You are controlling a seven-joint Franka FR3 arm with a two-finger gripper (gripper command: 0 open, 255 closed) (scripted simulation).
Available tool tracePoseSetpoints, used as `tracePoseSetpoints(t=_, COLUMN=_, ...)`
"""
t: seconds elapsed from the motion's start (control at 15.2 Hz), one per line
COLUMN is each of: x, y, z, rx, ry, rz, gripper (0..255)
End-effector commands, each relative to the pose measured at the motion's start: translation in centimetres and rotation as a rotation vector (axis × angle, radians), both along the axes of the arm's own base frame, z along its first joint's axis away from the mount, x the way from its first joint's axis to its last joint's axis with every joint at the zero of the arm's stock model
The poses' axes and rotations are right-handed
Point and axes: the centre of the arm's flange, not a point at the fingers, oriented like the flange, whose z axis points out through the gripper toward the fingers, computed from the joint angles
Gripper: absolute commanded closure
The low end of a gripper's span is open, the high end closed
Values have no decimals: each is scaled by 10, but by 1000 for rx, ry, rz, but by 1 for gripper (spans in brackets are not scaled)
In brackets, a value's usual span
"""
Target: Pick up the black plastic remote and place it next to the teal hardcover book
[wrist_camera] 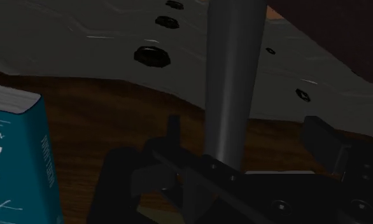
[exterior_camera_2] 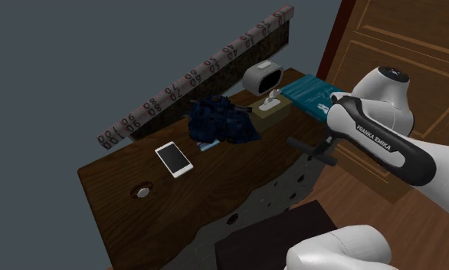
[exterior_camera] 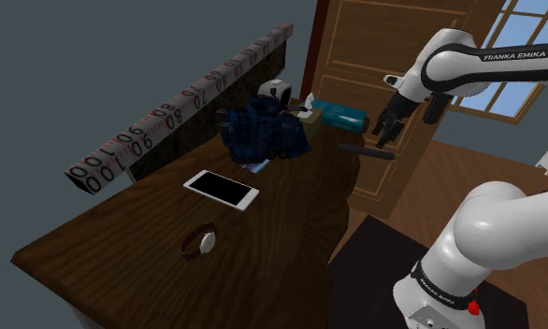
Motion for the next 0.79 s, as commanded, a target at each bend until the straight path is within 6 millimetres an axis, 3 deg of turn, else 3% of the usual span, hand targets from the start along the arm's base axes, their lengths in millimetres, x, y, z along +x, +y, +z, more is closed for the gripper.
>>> tracePoseSetpoints(t=0.0, x=-11, y=-1, z=-14, rx=-9, ry=-37, rz=38, gripper=0)
tracePoseSetpoints(t=0.4, x=-2, y=1, z=-45, rx=-9, ry=-37, rz=38, gripper=0)
tracePoseSetpoints(t=0.73, x=-2, y=1, z=-48, rx=-9, ry=-37, rz=38, gripper=0)
